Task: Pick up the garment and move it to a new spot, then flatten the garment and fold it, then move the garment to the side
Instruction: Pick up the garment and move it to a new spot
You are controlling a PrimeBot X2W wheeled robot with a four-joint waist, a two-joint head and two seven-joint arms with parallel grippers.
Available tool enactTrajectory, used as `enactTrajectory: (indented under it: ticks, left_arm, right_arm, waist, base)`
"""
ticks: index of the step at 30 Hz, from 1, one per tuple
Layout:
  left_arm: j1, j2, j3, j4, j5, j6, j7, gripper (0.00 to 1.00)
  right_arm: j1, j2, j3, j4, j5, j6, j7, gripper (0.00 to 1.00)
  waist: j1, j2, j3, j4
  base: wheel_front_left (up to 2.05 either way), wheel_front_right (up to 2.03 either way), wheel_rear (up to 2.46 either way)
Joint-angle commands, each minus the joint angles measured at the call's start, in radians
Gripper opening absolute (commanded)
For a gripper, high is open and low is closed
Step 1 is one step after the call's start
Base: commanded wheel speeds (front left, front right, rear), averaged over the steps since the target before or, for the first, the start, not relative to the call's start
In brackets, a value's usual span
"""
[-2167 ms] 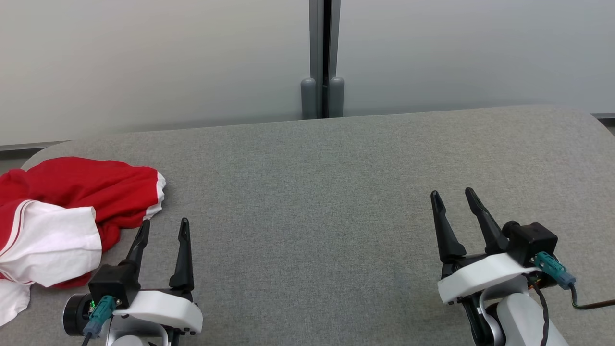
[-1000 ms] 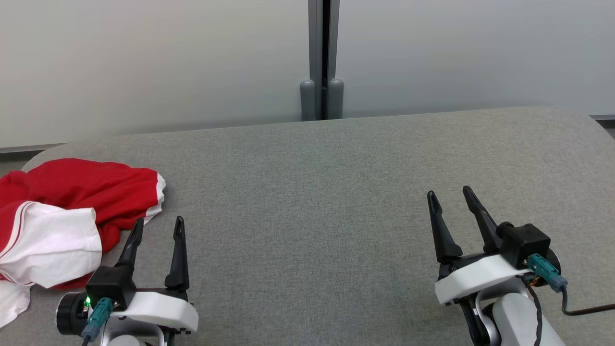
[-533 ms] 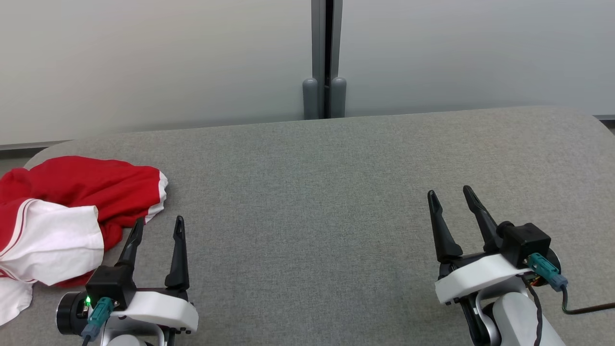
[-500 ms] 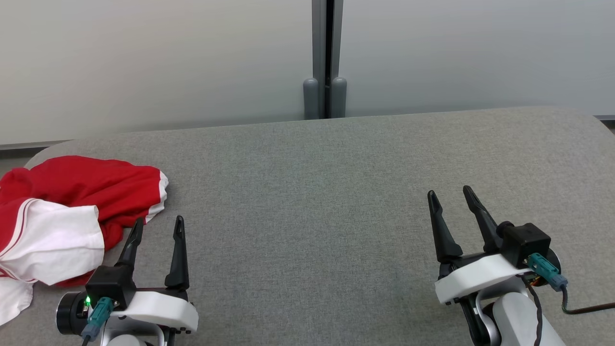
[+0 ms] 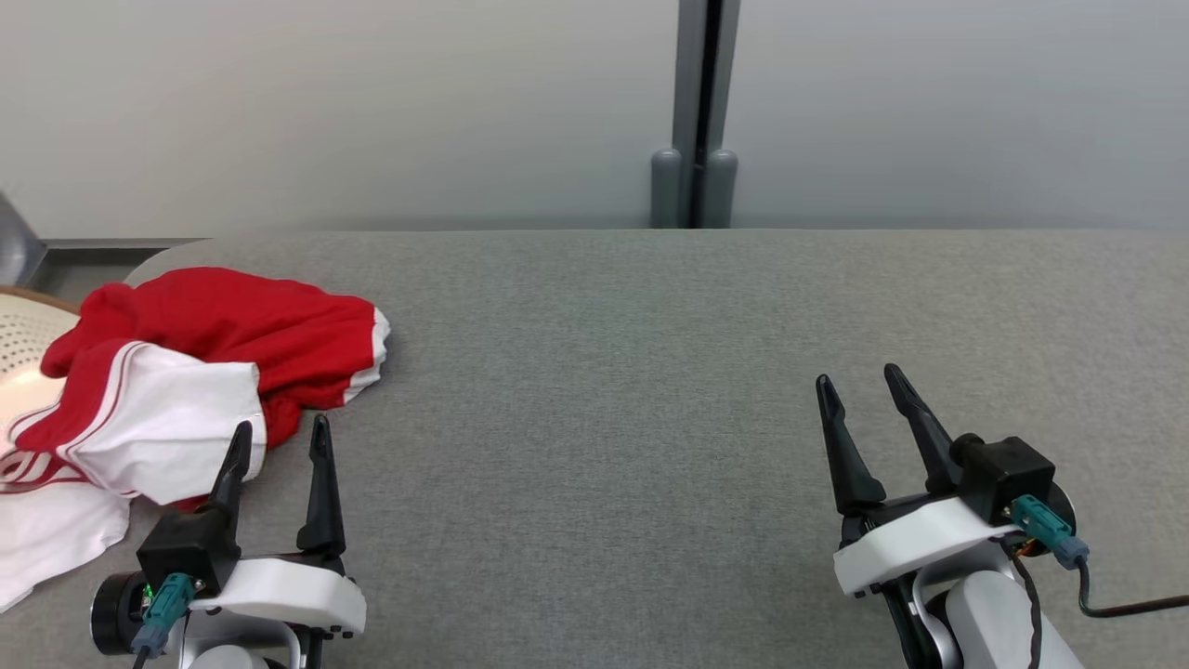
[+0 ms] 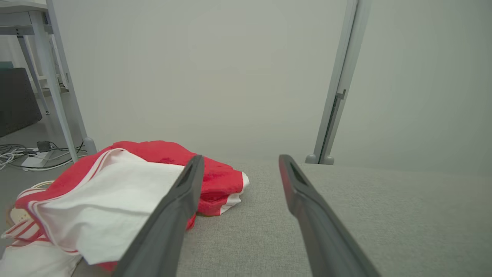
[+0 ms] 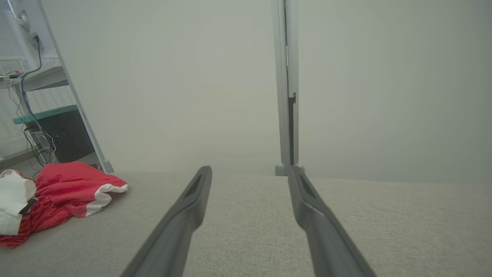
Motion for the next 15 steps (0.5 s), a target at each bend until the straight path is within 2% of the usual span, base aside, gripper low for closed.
enactTrajectory:
  ticks: [1,15]
  left_arm:
    - [-0.010,0.004,0.009,0.004,-0.006,0.005,0.000,1.00]
    - [0.011,0.010,0.041,0.018,-0.007,0.007,0.000,1.00]
  right_arm:
    - [0.006,-0.004,0.005,-0.005,0.003,0.000,-0.001,1.00]
    - [0.026,-0.002,0.035,-0.019,0.026,0.000,-0.001,1.00]
  waist:
    - [0.0000,0.0000,-0.002,0.040]
    - [0.0000,0.0000,-0.001,0.277]
  base:
    - [0.00,0.00,0.00]
    - [0.00,0.00,0.00]
